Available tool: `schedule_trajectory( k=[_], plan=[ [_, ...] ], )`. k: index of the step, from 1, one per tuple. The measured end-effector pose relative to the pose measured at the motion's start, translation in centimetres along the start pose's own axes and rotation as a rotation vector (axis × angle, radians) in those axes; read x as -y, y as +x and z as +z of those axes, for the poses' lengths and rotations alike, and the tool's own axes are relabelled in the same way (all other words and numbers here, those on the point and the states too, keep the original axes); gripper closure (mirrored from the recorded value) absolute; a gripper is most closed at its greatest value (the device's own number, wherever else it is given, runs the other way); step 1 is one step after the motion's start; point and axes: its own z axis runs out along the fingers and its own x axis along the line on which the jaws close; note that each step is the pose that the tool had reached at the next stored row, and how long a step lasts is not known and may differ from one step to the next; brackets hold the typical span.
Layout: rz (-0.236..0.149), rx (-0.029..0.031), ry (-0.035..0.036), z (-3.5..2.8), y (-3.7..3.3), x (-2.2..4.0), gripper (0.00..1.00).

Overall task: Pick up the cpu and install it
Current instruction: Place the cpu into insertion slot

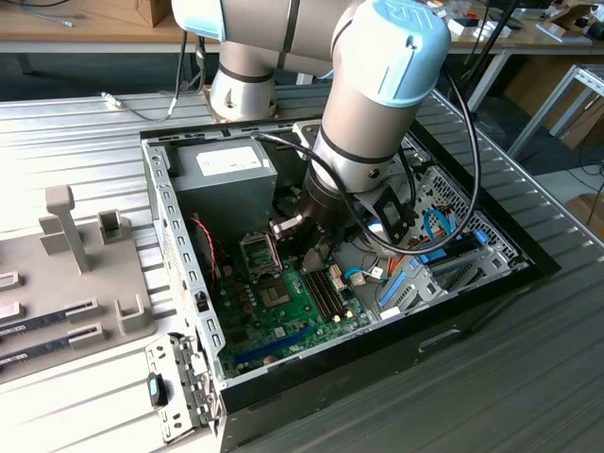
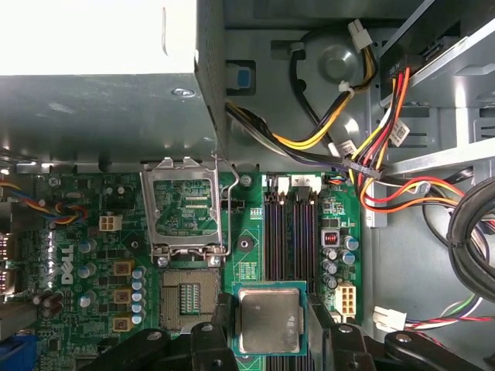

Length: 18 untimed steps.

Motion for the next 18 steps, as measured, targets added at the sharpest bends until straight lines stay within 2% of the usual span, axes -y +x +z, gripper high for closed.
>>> schedule_trajectory(
  k=[5, 7, 18],
  plan=[
    [0.0, 0.0, 0.0, 0.05, 0.08, 0.01, 0.53],
    [0.0, 0.0, 0.0, 0.31, 0.43, 0.01, 0.53],
    [0.0, 0.0, 0.0, 0.53, 0.44, 0.03, 0.53]
  ],
)
